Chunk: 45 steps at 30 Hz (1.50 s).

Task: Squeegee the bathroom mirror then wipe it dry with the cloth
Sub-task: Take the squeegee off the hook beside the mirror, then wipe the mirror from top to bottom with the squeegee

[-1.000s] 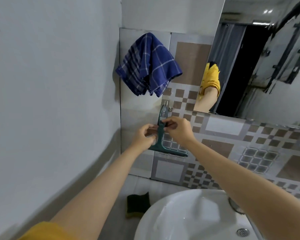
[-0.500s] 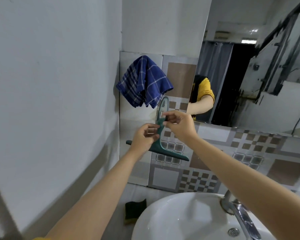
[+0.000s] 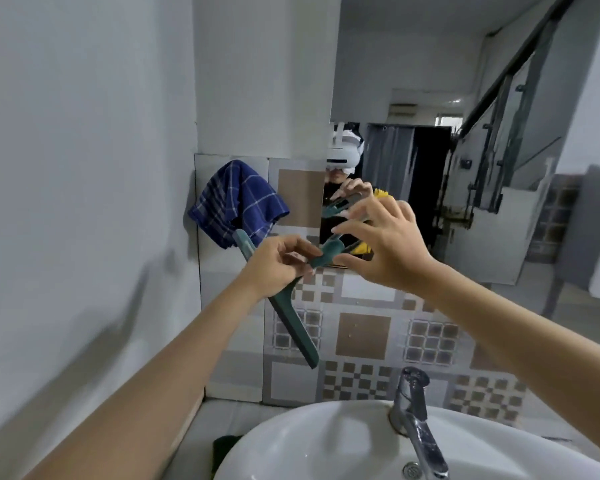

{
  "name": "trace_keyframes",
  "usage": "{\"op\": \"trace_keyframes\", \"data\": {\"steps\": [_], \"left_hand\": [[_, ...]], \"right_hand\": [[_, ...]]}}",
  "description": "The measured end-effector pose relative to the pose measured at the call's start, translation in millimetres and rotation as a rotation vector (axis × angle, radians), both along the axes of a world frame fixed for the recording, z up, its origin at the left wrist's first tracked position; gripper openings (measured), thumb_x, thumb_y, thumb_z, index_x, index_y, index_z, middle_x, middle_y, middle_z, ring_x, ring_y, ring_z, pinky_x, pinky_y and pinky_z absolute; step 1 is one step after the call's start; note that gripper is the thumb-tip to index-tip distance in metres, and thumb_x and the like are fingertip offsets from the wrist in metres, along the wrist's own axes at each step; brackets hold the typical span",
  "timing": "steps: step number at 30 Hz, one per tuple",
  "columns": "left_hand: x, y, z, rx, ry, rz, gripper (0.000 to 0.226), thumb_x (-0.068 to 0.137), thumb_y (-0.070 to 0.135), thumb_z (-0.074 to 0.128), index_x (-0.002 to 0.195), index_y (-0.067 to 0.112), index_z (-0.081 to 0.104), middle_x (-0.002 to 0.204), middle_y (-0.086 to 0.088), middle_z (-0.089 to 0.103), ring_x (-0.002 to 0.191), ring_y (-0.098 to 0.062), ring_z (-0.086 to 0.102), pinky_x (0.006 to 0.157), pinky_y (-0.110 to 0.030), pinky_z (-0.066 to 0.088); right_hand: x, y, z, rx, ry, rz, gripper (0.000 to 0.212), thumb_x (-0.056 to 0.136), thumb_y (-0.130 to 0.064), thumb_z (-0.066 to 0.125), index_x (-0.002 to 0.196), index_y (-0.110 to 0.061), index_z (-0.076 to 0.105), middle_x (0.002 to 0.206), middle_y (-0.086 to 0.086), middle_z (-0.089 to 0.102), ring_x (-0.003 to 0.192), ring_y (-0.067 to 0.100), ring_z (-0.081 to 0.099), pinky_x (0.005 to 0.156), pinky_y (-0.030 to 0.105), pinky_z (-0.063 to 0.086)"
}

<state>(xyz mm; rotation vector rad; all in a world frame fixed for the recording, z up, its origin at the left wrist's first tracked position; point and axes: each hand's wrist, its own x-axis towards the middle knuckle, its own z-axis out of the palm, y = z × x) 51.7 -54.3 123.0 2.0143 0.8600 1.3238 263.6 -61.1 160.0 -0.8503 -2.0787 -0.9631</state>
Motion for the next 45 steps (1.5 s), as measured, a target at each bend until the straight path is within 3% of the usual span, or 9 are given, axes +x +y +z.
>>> {"op": "trace_keyframes", "data": {"steps": [4,12,20,24,26,30,36,39,45], "left_hand": [[29,-11,34,0.067,0.143,-0.034,0.035,0.077,-0.009,0.067,0.087,0.024,0.068,0.093,-0.004,0.071,0.087,-0.024,0.070,0.082,-0.031,0.057],[82,-23,99,0.180,0.318,-0.089,0.028,0.077,-0.007,0.068,0.093,0.015,0.070,0.092,0.007,0.070,0.084,-0.005,0.069,0.075,-0.016,0.054],[97,0,149,0.625,0.209,0.251,0.029,0.082,0.012,0.068,0.111,0.014,0.062,0.110,-0.001,0.064,0.100,-0.010,0.058,0.089,-0.018,0.049],[87,23,167,0.598,0.139,0.400,0.031,0.085,0.012,0.064,0.116,0.012,0.058,0.115,-0.002,0.054,0.093,-0.002,0.053,0.080,-0.008,0.046],[77,43,173,0.604,0.157,0.499,0.040,0.083,0.016,0.066,0.121,0.013,0.054,0.121,-0.003,0.052,0.102,-0.009,0.053,0.087,-0.013,0.042],[51,87,185,0.592,0.373,0.655,0.083,0.074,0.031,0.075,0.142,0.024,0.029,0.144,-0.007,0.039,0.128,-0.032,0.043,0.102,-0.047,0.042],[33,120,182,0.440,0.672,0.656,0.106,0.074,0.042,0.073,0.139,0.055,-0.010,0.159,-0.009,-0.001,0.143,-0.035,0.017,0.106,-0.051,0.038],[34,125,176,0.439,0.668,0.661,0.110,0.077,0.040,0.072,0.133,0.059,-0.021,0.158,-0.009,-0.012,0.143,-0.039,0.013,0.099,-0.049,0.046],[35,132,169,0.421,0.661,0.655,0.112,0.080,0.036,0.069,0.129,0.059,-0.030,0.154,-0.005,-0.023,0.141,-0.035,-0.011,0.107,-0.051,0.038]], "right_hand": [[37,-19,28,-0.157,-0.210,0.029,0.036,0.086,-0.045,0.052,0.110,-0.022,0.067,0.103,0.002,0.065,0.096,0.026,0.061,0.089,0.044,0.045],[98,-41,67,-0.140,-0.304,-0.005,0.035,0.091,-0.051,0.039,0.116,-0.029,0.047,0.096,0.007,0.064,0.076,0.027,0.062,0.051,0.033,0.052],[138,-32,128,0.102,-0.312,-0.160,0.031,0.085,-0.034,0.063,0.110,-0.017,0.059,0.080,0.007,0.055,0.054,0.014,0.042,0.045,0.010,0.011],[148,-14,182,0.145,-0.294,-0.255,0.031,0.091,-0.041,0.051,0.112,-0.019,0.057,0.076,0.009,0.051,0.041,0.018,0.045,0.036,0.021,0.038],[147,-8,212,0.180,-0.257,-0.291,0.040,0.092,-0.046,0.041,0.114,-0.019,0.061,0.078,0.011,0.052,0.039,0.023,0.045,0.039,0.028,0.044],[130,1,271,0.250,-0.134,-0.307,0.033,0.093,-0.044,0.051,0.119,-0.028,0.062,0.084,0.005,0.049,0.052,0.024,0.047,0.051,0.023,0.031],[90,22,324,0.239,-0.046,-0.236,0.032,0.089,-0.051,0.055,0.116,-0.037,0.061,0.092,0.001,0.055,0.075,0.022,0.055,0.064,0.028,0.036],[74,35,340,0.249,-0.070,-0.235,0.032,0.088,-0.051,0.056,0.116,-0.036,0.062,0.092,-0.002,0.054,0.083,0.023,0.056,0.066,0.029,0.035],[55,52,360,0.247,-0.097,-0.240,0.030,0.090,-0.046,0.058,0.116,-0.033,0.063,0.092,-0.006,0.056,0.085,0.018,0.053,0.063,0.027,0.034]]}}
